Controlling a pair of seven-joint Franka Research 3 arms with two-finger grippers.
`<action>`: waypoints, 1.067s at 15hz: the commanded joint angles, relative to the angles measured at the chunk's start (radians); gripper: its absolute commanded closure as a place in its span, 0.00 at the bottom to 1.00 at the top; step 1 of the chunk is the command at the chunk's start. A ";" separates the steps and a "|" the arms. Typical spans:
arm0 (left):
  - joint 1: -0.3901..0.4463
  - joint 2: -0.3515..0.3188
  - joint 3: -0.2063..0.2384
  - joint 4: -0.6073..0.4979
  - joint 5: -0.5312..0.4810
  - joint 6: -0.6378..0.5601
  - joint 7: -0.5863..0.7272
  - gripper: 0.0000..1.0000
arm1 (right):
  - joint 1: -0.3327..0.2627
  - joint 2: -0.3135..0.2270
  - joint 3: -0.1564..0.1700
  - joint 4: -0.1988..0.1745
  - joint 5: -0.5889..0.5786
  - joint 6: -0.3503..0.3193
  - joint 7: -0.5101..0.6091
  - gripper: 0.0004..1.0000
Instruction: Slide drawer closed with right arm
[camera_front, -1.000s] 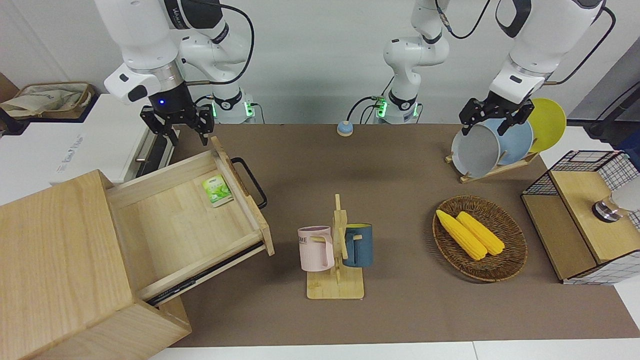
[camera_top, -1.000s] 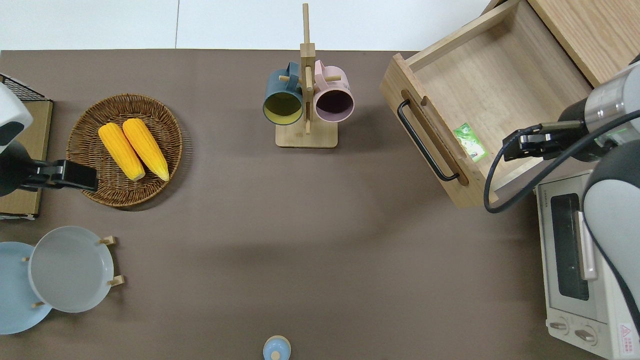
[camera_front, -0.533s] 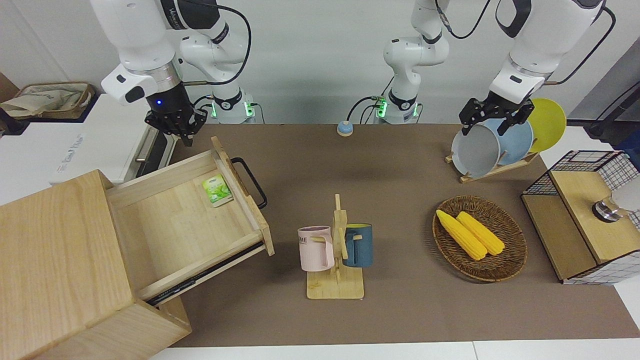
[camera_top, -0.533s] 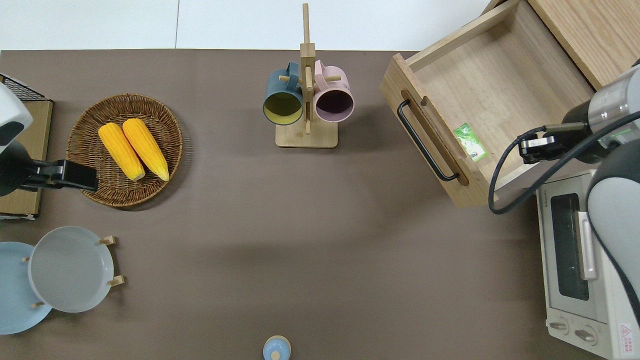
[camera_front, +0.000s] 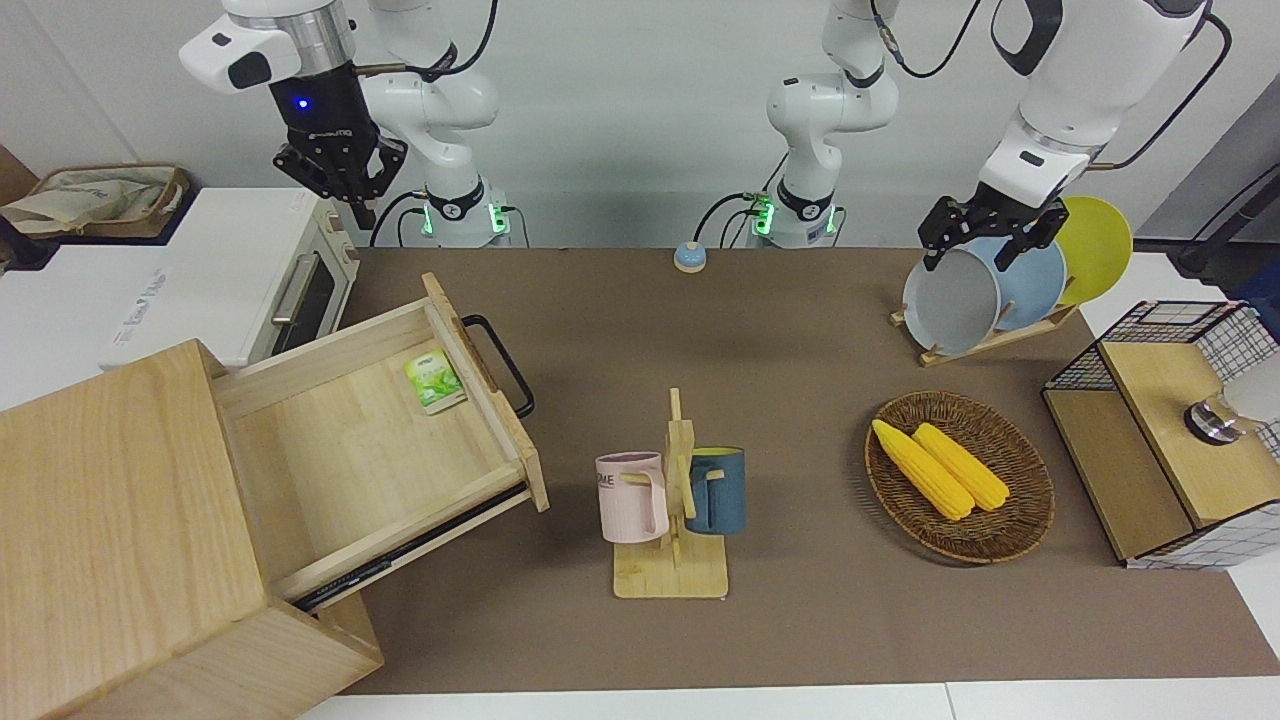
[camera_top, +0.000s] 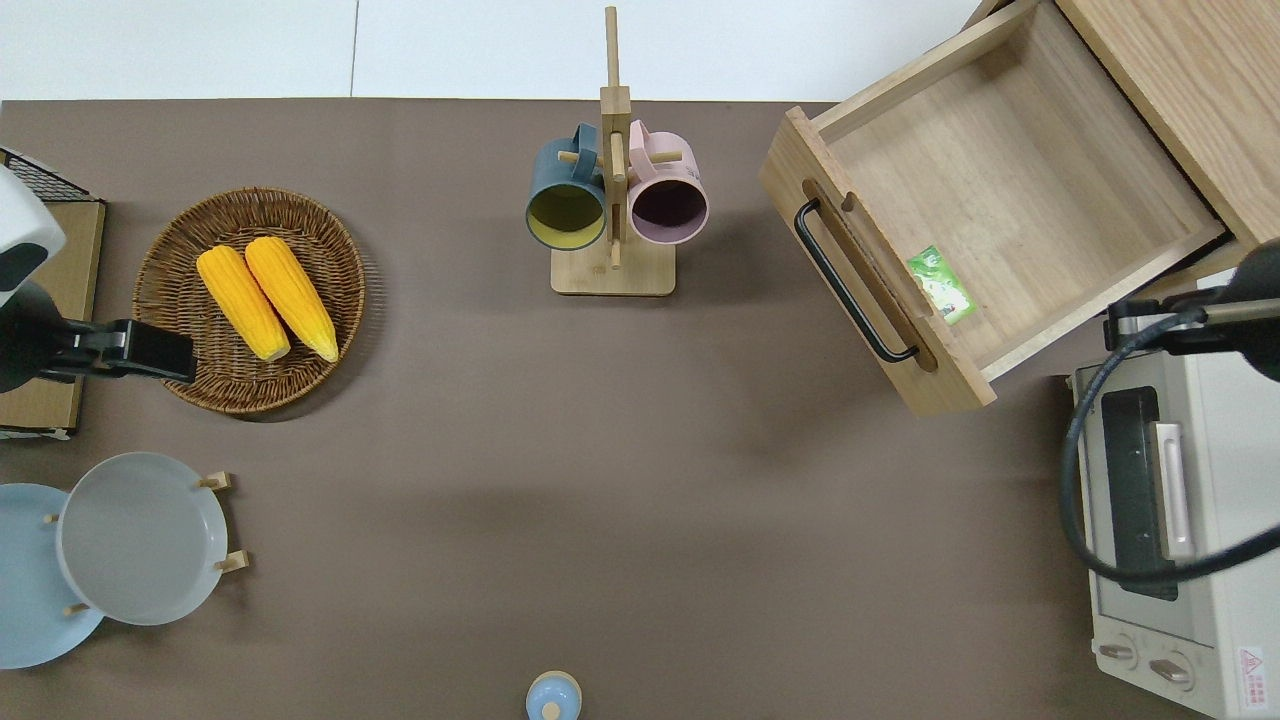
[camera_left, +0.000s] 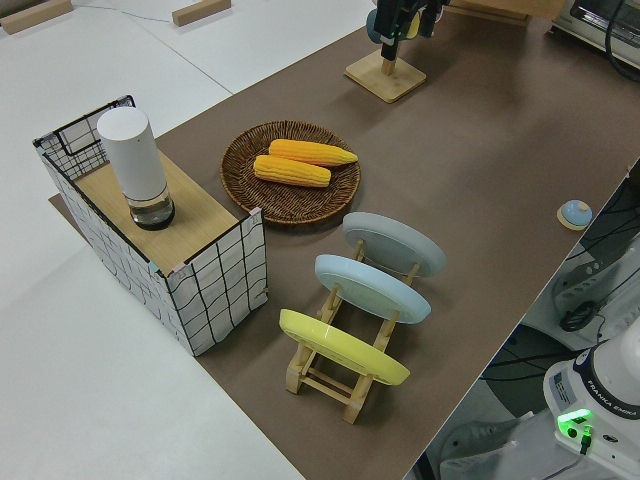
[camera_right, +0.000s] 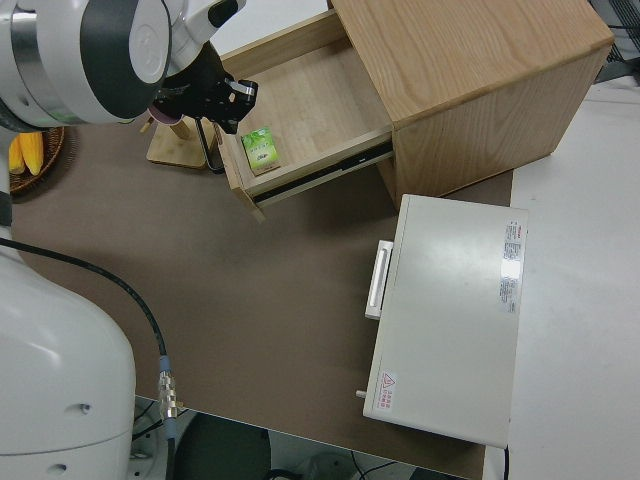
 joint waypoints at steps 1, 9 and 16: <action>0.004 0.011 -0.006 0.026 0.017 -0.020 0.010 0.01 | 0.026 -0.011 0.044 -0.014 -0.007 -0.013 0.146 1.00; 0.004 0.011 -0.006 0.026 0.017 -0.020 0.010 0.01 | 0.293 0.133 0.044 -0.020 -0.060 0.105 0.770 1.00; 0.004 0.011 -0.006 0.026 0.017 -0.020 0.010 0.01 | 0.445 0.271 0.044 -0.093 -0.111 0.246 1.295 1.00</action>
